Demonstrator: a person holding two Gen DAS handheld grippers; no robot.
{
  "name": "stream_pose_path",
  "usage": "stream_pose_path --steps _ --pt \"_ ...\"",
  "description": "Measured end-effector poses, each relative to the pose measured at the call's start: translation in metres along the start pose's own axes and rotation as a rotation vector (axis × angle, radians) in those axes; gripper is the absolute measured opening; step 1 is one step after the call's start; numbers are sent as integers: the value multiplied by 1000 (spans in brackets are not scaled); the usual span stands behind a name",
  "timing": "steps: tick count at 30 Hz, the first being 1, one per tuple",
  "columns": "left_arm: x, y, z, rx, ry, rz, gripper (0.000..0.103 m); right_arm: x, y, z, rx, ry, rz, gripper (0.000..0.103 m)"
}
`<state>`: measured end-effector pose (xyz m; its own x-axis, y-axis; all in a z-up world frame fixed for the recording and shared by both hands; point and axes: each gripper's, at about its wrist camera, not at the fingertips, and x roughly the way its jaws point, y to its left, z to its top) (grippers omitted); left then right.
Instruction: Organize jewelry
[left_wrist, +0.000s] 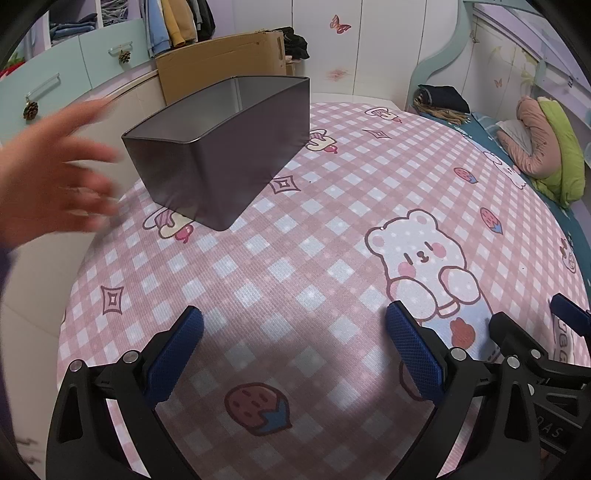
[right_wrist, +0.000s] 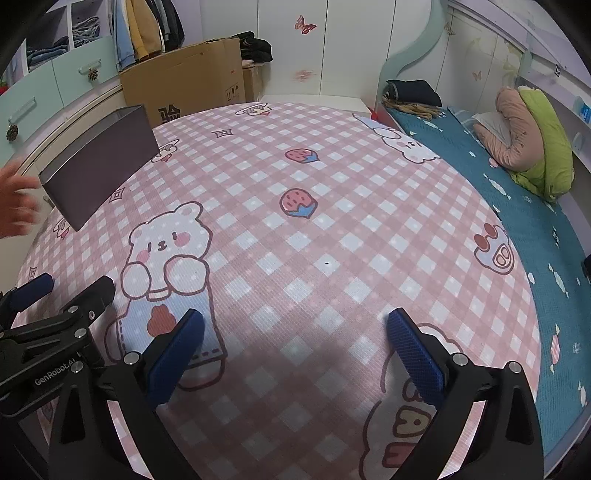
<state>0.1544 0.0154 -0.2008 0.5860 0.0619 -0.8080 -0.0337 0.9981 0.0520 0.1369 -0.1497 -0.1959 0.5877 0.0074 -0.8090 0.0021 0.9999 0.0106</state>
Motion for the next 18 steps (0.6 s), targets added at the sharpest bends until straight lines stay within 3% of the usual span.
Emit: stream_pose_path --steps 18 --pt "0 0 0 0 0 0 96 0 -1 0 1 0 0 98"
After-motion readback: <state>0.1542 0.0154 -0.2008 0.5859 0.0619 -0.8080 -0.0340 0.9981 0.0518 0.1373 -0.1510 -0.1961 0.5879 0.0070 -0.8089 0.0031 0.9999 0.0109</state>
